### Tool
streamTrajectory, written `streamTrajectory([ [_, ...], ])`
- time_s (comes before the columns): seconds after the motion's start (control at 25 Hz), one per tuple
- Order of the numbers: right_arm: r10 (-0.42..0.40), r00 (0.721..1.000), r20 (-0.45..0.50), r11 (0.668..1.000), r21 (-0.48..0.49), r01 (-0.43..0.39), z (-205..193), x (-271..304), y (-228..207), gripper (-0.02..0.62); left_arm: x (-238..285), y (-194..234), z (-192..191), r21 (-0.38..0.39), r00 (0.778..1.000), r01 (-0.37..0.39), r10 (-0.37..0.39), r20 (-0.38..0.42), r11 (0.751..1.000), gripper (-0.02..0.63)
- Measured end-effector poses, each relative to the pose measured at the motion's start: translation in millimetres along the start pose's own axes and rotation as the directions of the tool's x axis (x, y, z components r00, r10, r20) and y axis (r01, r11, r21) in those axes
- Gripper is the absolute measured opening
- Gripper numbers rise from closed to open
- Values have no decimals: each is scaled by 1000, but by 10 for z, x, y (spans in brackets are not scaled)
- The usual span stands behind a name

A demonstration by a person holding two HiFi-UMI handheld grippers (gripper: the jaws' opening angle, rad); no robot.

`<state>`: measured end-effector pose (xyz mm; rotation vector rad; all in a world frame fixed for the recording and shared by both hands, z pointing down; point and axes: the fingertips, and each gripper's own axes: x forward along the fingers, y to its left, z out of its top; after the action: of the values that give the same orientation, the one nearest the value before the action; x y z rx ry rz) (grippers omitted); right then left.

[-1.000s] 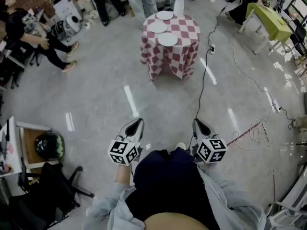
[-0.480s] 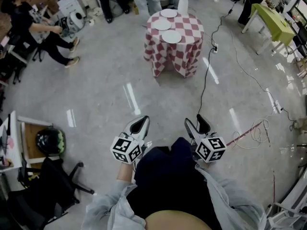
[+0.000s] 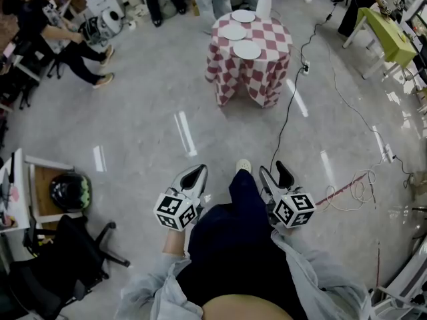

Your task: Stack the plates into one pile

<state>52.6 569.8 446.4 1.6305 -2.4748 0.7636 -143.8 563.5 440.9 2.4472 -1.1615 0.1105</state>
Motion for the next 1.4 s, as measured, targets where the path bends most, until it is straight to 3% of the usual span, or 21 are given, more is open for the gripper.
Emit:
streamTrajectory([
  [0.28, 34, 999, -11, 999, -11, -34, 204, 441, -148, 230, 317, 313, 210, -5, 998, -57, 57, 27, 998, 12],
  [0.6, 45, 999, -11, 998, -34, -46, 803, 1092, -630, 243, 1033, 687, 751, 2, 993, -97, 97, 70, 995, 12],
  [1.0, 23, 999, 26, 1000, -11, -23, 1375, 1723, -1378, 243, 2114, 893, 1227, 40, 995, -60, 57, 82, 997, 12],
  [1.24, 21, 1000, 16, 1000, 17, -21, 1461, 1940, -1658, 242, 2471, 955, 1365, 57, 995, -54, 48, 88, 997, 12],
  [1.4, 30, 1000, -5, 999, 44, -29, 1402, 2014, -1737, 242, 2531, 946, 1274, 25, 995, -68, 65, 79, 997, 12],
])
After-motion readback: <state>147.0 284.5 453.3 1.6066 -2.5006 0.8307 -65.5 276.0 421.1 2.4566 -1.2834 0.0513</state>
